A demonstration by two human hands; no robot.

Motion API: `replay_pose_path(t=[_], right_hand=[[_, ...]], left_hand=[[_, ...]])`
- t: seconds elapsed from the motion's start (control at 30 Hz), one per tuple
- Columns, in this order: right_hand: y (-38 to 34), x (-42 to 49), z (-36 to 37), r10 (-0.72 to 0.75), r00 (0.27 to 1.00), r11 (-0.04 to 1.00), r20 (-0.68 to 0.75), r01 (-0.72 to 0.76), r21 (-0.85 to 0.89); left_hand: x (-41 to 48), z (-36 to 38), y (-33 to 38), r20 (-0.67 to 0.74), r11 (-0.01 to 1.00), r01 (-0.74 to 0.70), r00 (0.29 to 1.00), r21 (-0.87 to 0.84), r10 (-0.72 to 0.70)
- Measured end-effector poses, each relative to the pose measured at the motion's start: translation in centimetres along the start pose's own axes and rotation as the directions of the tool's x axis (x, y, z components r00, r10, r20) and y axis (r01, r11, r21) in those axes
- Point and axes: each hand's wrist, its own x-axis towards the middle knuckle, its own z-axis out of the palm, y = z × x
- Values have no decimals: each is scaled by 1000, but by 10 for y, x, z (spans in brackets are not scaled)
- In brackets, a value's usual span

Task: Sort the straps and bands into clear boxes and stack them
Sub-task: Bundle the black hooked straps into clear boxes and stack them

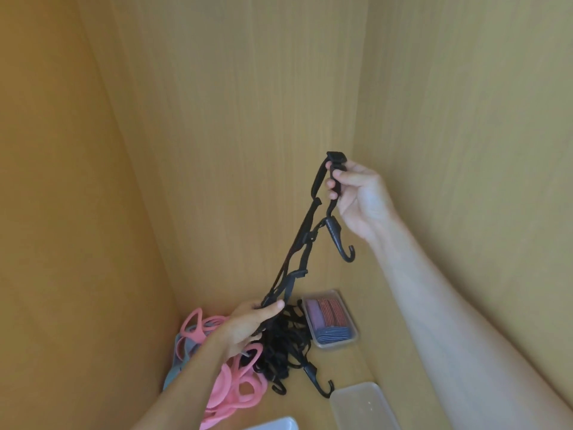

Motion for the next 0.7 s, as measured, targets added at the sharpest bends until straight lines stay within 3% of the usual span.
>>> replay_pose_path(t=[0.1, 0.17, 0.23, 0.33, 0.4, 0.5, 0.57, 0.7], right_hand=[[6, -1, -9, 13, 999, 1000, -41, -13, 8], [12, -3, -19, 33, 995, 999, -91, -36, -37], [19, -4, -29, 51, 988, 996, -146, -62, -70], [32, -9, -42, 87, 979, 989, -184, -107, -104], [40, -12, -51, 115, 976, 982, -184, -140, -123], [53, -20, -63, 155, 967, 972, -202, -186, -144], [61, -28, -69, 185, 959, 946, -217, -233, -223], [84, -39, -83, 235, 933, 728, -271, -354, -587]], left_hand=[[-5, -14, 3, 95, 929, -17, 994, -370, 56], [-8, -21, 10, 104, 870, -38, 989, -492, 102], [-8, -24, 19, 61, 908, -37, 996, -417, 68], [-3, -27, 35, -150, 966, -99, 987, -240, 63], [-2, -30, 49, -257, 972, -169, 958, -161, 124], [-4, -41, 69, -358, 969, -225, 900, 105, 248], [-6, -49, 82, -402, 950, -263, 862, 165, 309], [-12, -61, 106, -441, 928, -341, 817, 153, 373]])
